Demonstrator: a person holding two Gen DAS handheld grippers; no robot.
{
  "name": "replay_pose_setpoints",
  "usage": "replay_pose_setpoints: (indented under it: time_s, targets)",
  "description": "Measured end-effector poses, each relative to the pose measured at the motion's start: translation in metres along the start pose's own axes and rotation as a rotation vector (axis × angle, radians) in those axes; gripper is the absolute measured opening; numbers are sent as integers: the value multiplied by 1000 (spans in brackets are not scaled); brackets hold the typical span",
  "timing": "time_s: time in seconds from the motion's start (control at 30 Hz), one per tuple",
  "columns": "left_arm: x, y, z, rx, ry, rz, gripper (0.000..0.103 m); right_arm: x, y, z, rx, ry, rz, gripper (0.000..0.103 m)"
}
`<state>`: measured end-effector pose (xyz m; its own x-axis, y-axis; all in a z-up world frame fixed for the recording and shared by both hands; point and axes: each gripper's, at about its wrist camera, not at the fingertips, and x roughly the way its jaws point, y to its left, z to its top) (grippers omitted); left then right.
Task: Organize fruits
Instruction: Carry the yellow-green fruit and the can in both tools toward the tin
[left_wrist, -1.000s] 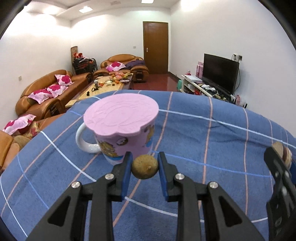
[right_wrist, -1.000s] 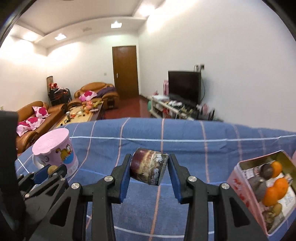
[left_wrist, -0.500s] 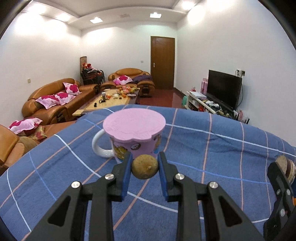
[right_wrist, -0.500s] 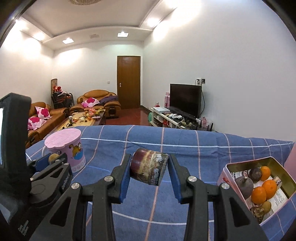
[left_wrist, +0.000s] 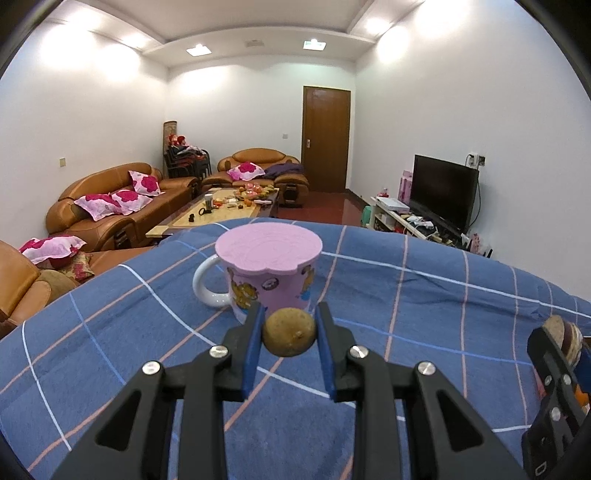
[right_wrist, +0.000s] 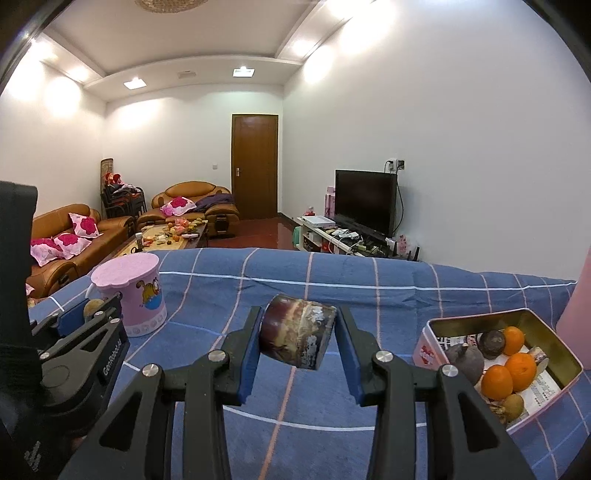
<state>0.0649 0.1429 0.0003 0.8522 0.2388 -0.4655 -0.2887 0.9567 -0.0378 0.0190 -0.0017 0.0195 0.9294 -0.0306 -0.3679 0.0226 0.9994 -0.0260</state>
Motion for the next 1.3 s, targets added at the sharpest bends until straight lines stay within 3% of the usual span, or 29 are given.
replay_pose_setpoints:
  time_s: [1.3]
  targets:
    - [-62, -62, -28, 69, -37, -109, 29, -40, -70, -19, -15, 4, -37, 41]
